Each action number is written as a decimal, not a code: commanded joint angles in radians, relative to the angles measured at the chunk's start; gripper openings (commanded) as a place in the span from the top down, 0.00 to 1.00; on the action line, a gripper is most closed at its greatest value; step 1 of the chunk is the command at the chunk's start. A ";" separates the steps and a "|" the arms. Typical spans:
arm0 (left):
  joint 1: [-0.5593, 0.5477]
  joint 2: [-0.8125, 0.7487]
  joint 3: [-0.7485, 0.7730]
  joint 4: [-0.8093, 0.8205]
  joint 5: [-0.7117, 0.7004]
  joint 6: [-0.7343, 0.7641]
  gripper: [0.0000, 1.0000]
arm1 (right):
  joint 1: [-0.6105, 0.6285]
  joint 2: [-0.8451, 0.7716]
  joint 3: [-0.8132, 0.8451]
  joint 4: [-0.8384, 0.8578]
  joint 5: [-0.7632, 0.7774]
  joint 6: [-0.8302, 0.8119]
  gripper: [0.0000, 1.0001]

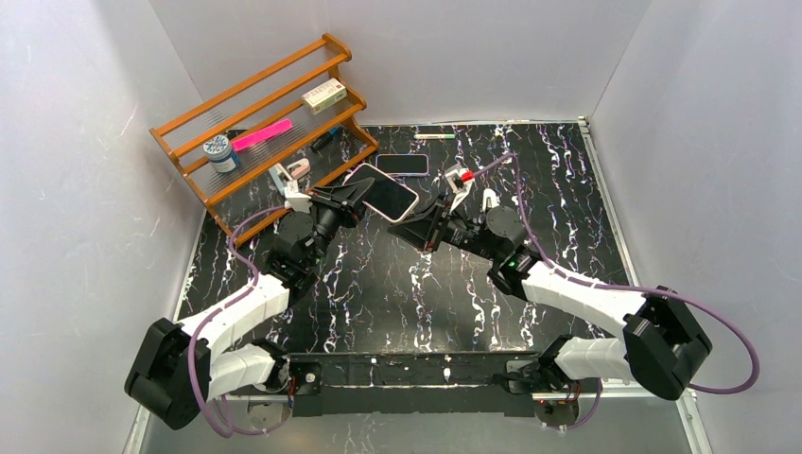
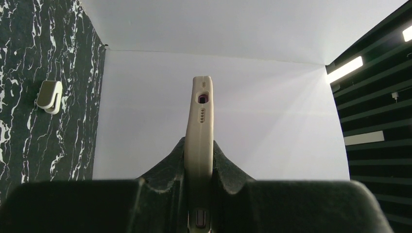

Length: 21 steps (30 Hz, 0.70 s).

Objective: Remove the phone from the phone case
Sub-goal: Remove the phone case from the phone.

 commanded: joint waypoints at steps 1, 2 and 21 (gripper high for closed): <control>-0.015 -0.044 0.068 0.004 0.108 -0.014 1.00 | 0.004 0.013 0.071 -0.074 -0.061 -0.210 0.99; -0.015 -0.047 0.071 0.004 0.113 -0.013 1.00 | 0.004 0.015 0.070 -0.078 -0.051 -0.218 0.99; -0.015 -0.061 0.047 0.019 0.010 0.180 1.00 | -0.001 -0.074 -0.080 0.096 -0.086 0.109 0.45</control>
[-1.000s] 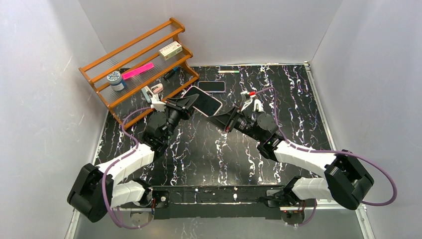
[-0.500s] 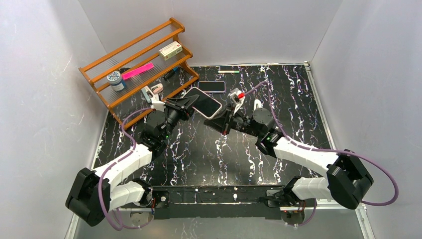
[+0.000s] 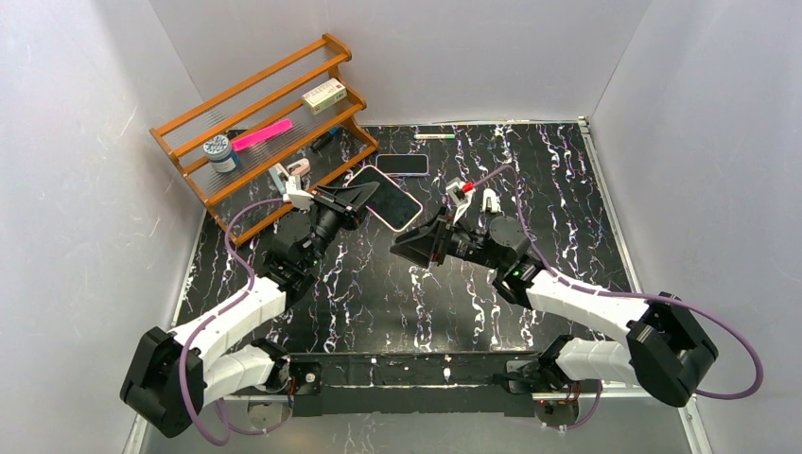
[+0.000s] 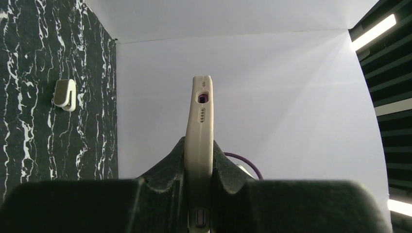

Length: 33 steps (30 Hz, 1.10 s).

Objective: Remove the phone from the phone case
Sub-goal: Remove the phone case from the phone.

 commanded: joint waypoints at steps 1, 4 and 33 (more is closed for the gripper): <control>-0.003 -0.010 0.023 0.083 -0.033 0.051 1.00 | -0.002 -0.047 -0.016 0.136 0.018 0.119 0.43; -0.003 -0.006 0.020 0.094 -0.041 0.051 1.00 | -0.001 -0.058 -0.032 0.173 0.096 0.174 0.40; -0.003 0.032 0.029 0.122 -0.032 0.009 1.00 | -0.001 0.059 0.008 0.298 0.142 0.255 0.59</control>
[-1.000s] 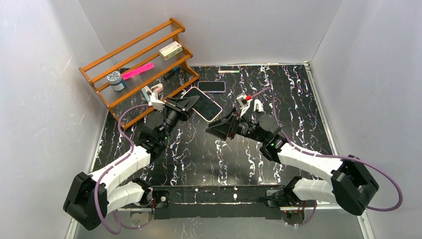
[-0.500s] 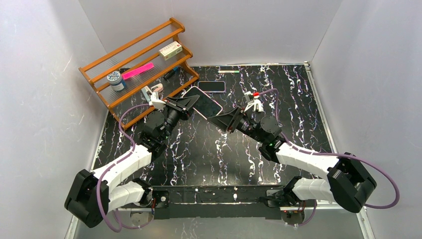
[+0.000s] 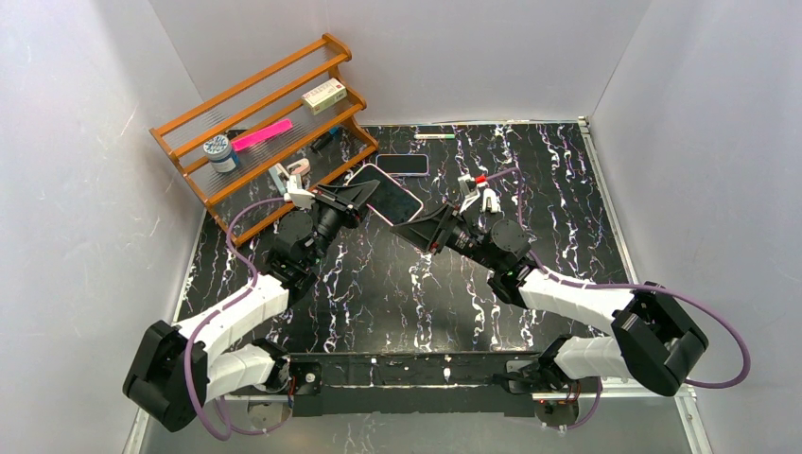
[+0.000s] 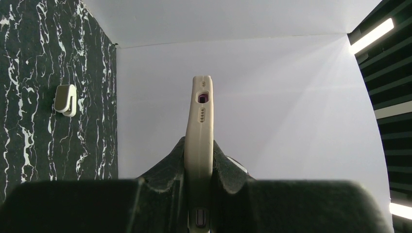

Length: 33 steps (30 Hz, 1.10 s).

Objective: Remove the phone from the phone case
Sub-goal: Remove the phone case from the phone.

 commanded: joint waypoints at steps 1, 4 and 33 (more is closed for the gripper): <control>-0.003 0.001 0.031 0.085 -0.013 -0.011 1.00 | -0.001 -0.001 0.042 0.070 -0.008 -0.028 0.62; -0.003 0.008 0.035 0.085 -0.003 -0.016 1.00 | -0.002 -0.007 0.039 0.060 -0.002 -0.054 0.74; 0.015 0.091 0.185 0.002 0.276 -0.025 1.00 | -0.060 0.086 0.303 -0.398 -0.149 -0.687 0.99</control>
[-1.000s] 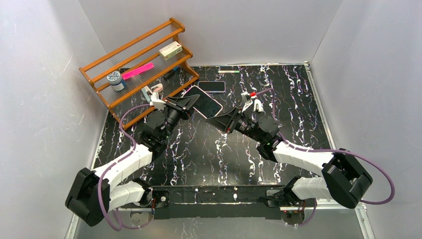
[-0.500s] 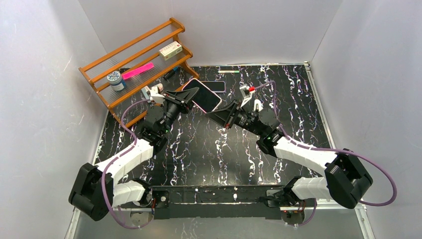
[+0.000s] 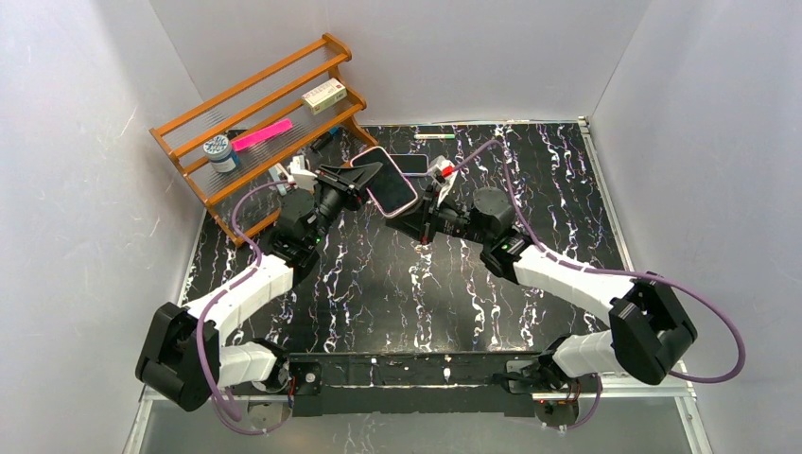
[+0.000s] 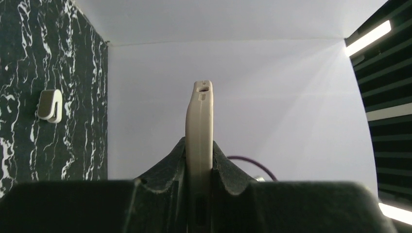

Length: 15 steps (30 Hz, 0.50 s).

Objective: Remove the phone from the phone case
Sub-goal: Remove the phone case from the phone.

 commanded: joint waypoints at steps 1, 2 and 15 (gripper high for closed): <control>-0.045 -0.029 0.045 0.020 0.168 0.038 1.00 | -0.022 0.018 0.064 -0.068 0.057 -0.142 0.99; -0.045 -0.033 0.044 0.019 0.164 0.048 1.00 | -0.024 0.015 0.060 -0.069 0.053 -0.136 0.99; 0.131 0.000 0.057 -0.005 0.386 0.281 1.00 | -0.135 -0.168 -0.032 -0.348 -0.157 -0.089 0.43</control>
